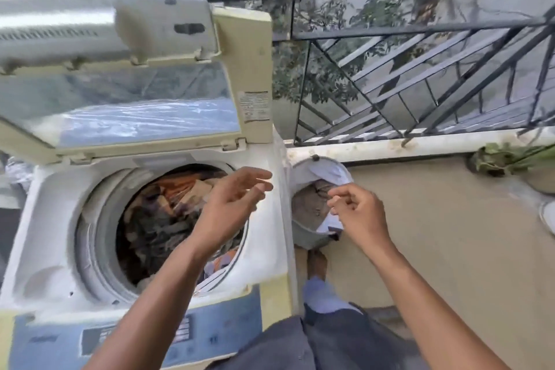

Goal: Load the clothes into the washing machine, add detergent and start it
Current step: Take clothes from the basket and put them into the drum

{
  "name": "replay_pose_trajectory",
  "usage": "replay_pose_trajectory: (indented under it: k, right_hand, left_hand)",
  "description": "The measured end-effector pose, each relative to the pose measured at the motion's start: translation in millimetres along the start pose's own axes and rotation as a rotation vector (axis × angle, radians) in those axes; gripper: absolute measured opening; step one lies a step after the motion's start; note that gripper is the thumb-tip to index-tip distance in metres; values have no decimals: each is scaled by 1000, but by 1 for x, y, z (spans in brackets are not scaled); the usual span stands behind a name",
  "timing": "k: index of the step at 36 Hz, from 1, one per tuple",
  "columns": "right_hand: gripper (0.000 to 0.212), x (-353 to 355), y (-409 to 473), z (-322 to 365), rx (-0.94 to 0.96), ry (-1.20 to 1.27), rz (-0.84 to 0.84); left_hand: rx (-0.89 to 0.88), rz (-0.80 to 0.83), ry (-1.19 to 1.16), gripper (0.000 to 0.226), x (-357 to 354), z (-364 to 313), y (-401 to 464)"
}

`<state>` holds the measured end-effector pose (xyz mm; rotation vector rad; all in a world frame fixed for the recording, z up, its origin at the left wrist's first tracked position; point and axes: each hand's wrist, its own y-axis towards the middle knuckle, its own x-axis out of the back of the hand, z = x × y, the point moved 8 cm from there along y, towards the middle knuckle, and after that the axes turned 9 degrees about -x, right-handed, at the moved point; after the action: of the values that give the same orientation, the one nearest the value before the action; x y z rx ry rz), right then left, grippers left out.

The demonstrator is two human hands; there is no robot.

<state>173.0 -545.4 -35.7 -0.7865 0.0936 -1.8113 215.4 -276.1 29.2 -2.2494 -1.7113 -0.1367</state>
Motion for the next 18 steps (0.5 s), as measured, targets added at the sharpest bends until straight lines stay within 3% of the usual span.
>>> replay_pose_trajectory:
  k: [8,10,13,18]
  right_hand:
    - [34,50,92,-77,-137,-64,-46]
    - [33,48,118,-98,-169,-121,-12]
    - [31,36,157,-133,-213,-215,54]
    - [29,-5,220,-205,-241,-412,183]
  left_hand:
    - [100,109,0,20,-122,-9,87]
    - [178,128,13,9,-152,20,107]
    - [309,163,74,17,-195,83,131]
    - [516,137,132,11,-250,203,154]
